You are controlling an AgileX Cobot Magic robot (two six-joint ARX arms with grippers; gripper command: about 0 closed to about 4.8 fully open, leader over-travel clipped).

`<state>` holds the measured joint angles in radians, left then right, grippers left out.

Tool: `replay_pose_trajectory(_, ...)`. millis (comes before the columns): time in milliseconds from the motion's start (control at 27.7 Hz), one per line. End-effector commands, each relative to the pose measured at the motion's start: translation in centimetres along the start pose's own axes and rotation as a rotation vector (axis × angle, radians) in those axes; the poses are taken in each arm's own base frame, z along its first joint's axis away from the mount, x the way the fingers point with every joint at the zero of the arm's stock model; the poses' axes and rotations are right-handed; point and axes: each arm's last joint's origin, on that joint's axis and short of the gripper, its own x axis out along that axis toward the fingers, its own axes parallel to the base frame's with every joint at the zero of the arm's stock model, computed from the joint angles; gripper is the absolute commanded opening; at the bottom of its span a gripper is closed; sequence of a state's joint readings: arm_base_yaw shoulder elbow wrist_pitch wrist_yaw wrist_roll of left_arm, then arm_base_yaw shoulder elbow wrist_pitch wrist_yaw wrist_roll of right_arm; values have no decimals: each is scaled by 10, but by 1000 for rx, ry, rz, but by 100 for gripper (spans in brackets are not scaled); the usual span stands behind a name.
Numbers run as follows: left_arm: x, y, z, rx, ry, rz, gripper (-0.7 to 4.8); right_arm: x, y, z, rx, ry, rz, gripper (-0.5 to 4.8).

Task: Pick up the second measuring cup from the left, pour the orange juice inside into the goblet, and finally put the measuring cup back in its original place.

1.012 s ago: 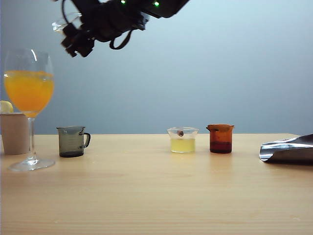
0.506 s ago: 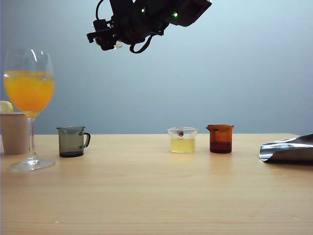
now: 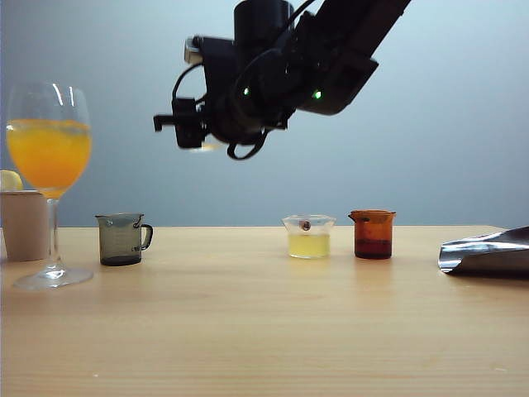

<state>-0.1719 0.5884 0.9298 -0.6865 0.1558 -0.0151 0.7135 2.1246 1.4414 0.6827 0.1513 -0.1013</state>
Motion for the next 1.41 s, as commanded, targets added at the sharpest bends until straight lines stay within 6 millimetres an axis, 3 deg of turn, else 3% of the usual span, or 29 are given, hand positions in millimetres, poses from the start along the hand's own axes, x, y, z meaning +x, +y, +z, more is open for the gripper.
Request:
replay_pose_trajectory(36,-2,0,2,9,-14,-5,-5,-3,6,-1,26,-18,-4,-6)
replay_pose_trajectory(578,-2,0,2,9,-14,-5,-5,-8,20,-57,91,90,-41,-6)
replay_pose_trajectory(1410,-1,0,2,9,-13,-5,-5,-3,25,-106,141,173,-73,-6)
